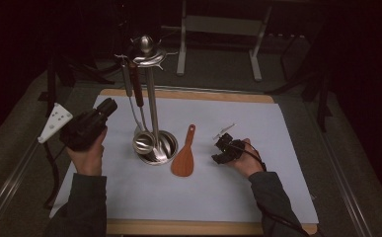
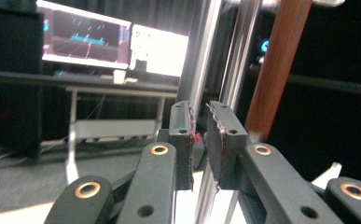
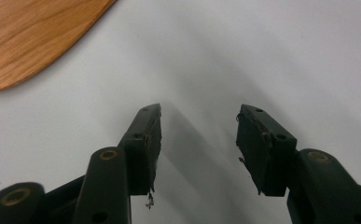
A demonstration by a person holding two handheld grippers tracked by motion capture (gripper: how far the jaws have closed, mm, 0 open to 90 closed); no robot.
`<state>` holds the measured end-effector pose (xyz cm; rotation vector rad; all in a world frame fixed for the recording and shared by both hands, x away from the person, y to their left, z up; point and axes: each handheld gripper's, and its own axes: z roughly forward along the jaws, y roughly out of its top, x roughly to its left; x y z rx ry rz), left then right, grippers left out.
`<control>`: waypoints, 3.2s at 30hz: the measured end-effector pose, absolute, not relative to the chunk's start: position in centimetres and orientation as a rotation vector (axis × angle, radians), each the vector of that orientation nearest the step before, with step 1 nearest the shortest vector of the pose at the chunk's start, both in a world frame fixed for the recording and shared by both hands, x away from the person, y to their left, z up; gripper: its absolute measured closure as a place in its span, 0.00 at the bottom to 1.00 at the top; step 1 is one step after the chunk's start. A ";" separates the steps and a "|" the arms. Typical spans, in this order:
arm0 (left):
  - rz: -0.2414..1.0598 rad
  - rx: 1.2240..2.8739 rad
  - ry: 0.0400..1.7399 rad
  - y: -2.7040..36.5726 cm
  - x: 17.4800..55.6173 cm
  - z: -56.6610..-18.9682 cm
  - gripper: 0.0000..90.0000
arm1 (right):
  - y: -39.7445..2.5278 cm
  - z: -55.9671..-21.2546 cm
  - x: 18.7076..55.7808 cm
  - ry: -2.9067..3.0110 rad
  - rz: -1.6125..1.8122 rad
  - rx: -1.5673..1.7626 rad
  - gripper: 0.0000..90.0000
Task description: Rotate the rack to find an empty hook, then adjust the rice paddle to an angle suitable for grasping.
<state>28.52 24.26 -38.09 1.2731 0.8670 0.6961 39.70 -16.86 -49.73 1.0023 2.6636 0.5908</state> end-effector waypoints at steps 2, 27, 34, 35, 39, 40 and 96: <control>0.680 1.291 0.888 24.4 28.4 -39.4 0.88 | -16.8 -49.7 39.7 2.663 0.594 0.996 0.55; 0.557 1.444 1.101 25.6 27.6 -52.7 0.78 | -13.2 -49.5 40.0 2.650 0.635 0.941 0.59; 0.535 1.408 1.156 26.3 27.9 -53.6 0.76 | -11.7 -49.7 40.4 2.632 0.678 0.983 0.61; 0.536 1.410 1.156 26.3 27.9 -53.6 0.76 | -11.5 -49.7 40.5 2.626 0.685 0.994 0.63; 0.532 1.413 1.155 26.2 28.0 -53.7 0.75 | -10.9 -49.6 40.9 2.602 0.714 1.036 0.64; 0.531 1.414 1.154 26.2 28.0 -53.7 0.75 | -10.8 -49.6 41.0 2.597 0.721 1.050 0.64; 0.513 1.417 1.154 26.2 28.2 -53.8 0.74 | -9.6 -49.8 44.3 2.819 0.240 1.060 0.68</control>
